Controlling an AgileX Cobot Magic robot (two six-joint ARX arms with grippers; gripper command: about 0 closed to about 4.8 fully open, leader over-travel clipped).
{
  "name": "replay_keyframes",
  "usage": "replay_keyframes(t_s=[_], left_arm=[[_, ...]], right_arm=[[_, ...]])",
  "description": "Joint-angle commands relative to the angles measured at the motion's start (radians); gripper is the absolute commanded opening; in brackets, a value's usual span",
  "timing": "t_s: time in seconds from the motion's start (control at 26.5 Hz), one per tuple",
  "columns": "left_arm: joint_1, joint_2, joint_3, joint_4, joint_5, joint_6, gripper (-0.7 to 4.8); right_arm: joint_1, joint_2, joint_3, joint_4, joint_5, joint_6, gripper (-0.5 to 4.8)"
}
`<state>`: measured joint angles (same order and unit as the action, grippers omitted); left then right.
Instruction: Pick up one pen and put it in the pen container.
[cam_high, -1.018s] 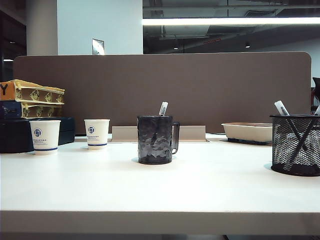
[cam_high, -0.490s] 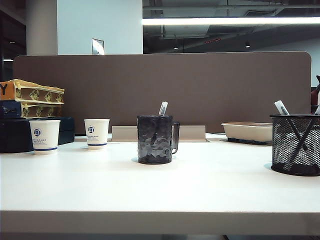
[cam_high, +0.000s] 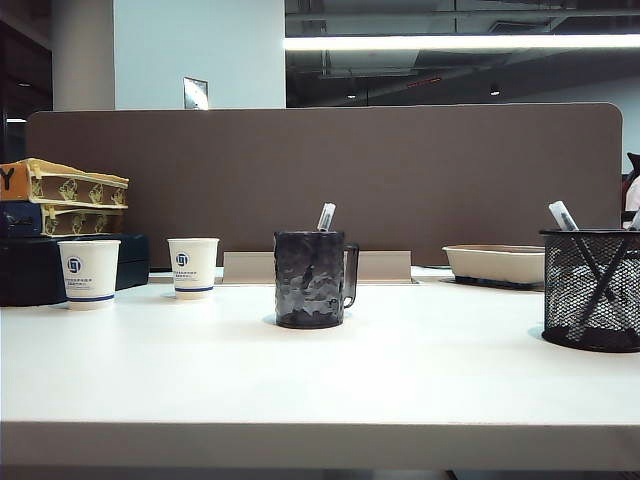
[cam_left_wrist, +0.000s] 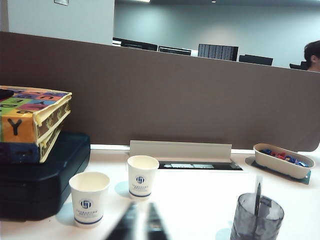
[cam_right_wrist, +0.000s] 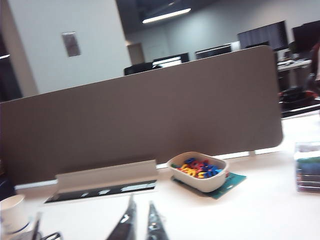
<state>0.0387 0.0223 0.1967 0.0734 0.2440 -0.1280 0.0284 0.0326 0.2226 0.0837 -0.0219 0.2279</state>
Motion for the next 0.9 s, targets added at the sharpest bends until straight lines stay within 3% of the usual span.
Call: replay_keyframes(t_s=[0.04, 0.3, 0.57, 0.9], left_arm=[[0.001, 0.056, 0.043, 0.015, 0.021, 0.004, 0.58], [0.002, 0.206, 0.105, 0.090, 0.032, 0.004, 0.58], [-0.003, 0.384, 0.152, 0.177, 0.116, -0.003, 0.58], [-0.092, 0.520, 0.167, 0.285, 0.116, -0.003, 0.57]], right_arm=[[0.000, 0.053, 0.043, 0.003, -0.044, 0.000, 0.54], [0.001, 0.187, 0.143, 0.021, -0.075, -0.074, 0.54], [0.003, 0.362, 0.224, 0.086, -0.179, -0.082, 0.54], [0.036, 0.636, 0.292, 0.236, -0.271, -0.079, 0.53]])
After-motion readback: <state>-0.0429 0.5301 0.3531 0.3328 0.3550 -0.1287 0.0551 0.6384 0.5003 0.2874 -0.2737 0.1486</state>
